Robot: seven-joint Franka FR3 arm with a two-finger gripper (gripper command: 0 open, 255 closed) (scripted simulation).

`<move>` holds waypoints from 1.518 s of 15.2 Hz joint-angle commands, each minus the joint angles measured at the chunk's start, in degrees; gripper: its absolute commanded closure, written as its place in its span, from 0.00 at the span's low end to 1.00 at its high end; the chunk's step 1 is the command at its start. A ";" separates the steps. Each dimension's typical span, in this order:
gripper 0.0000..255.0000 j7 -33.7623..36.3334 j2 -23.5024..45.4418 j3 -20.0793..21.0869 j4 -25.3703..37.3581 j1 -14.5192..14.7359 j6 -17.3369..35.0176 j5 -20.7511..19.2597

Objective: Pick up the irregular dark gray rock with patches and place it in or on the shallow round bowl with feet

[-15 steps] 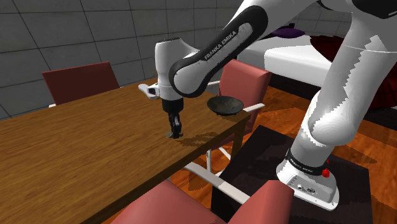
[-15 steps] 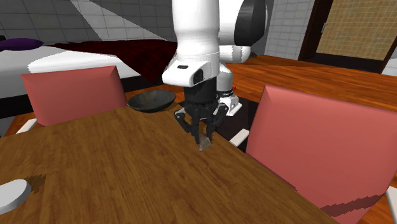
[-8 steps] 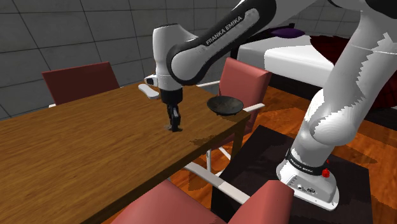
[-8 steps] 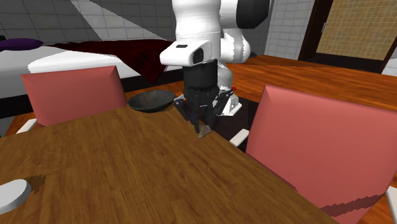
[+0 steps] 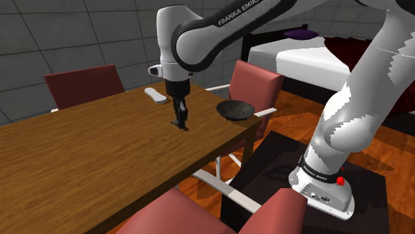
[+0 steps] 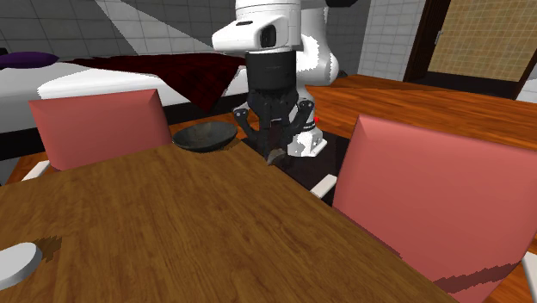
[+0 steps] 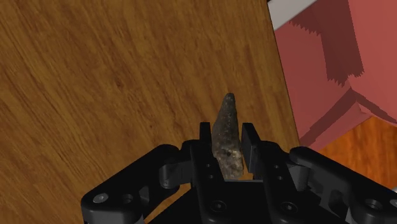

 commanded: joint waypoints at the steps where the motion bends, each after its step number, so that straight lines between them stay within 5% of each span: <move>1: 1.00 -0.19 -0.60 -0.16 0.60 -0.05 -1.21 0.18; 11: 1.00 -15.67 -12.94 -9.65 -11.33 -4.45 -2.76 2.26; 23: 1.00 -32.79 -19.86 -22.57 -17.24 -11.98 -5.33 -2.96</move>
